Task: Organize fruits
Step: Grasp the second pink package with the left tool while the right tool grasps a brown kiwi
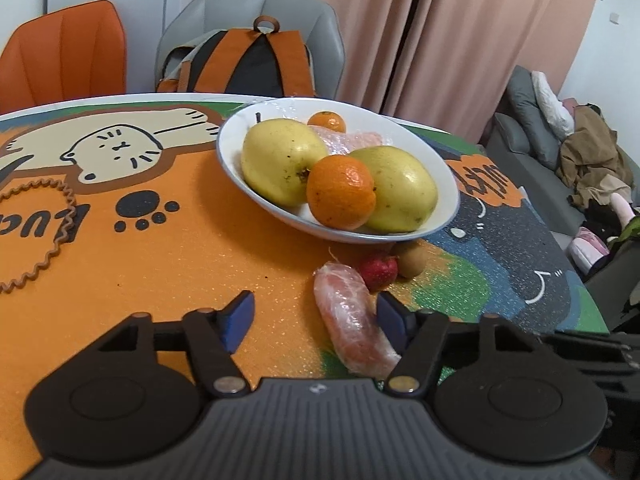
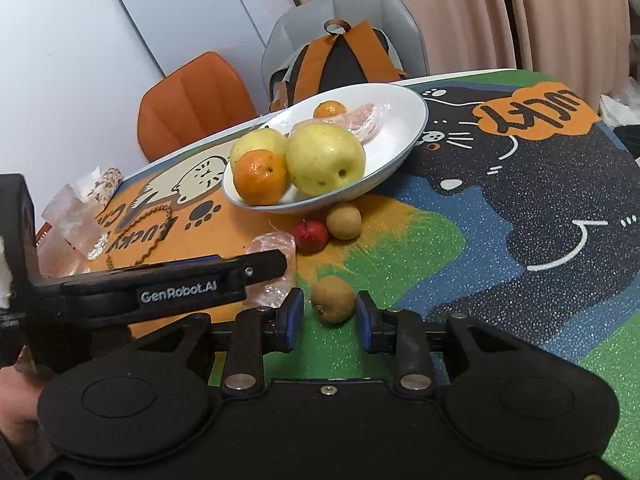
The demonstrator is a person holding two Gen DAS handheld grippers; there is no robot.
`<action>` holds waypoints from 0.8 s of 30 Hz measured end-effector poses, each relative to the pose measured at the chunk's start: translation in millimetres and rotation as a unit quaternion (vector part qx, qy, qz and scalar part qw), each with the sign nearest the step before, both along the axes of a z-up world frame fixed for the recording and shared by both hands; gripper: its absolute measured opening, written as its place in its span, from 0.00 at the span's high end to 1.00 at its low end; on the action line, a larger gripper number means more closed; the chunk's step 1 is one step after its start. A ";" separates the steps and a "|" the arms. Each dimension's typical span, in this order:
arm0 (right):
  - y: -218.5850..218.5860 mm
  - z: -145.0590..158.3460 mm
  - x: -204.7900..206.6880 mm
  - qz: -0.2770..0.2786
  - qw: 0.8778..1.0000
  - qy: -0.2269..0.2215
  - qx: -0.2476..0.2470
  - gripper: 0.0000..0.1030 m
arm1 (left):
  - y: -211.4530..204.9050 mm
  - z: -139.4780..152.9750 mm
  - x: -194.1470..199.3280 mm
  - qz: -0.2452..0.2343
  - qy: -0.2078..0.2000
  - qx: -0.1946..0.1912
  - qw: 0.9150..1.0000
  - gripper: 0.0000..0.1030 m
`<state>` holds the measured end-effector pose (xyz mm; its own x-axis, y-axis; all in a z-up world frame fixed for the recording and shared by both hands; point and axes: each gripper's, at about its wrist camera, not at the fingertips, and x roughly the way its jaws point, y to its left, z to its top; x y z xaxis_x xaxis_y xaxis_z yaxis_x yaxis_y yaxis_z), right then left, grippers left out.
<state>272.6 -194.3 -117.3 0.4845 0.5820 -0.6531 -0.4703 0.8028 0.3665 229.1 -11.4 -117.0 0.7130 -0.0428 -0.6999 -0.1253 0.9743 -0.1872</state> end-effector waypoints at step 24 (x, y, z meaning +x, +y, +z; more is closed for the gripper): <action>-7.8 -3.4 4.7 -0.016 1.000 -0.007 -0.010 0.77 | -7.7 -1.3 -10.1 -0.019 -0.002 0.040 0.999 0.64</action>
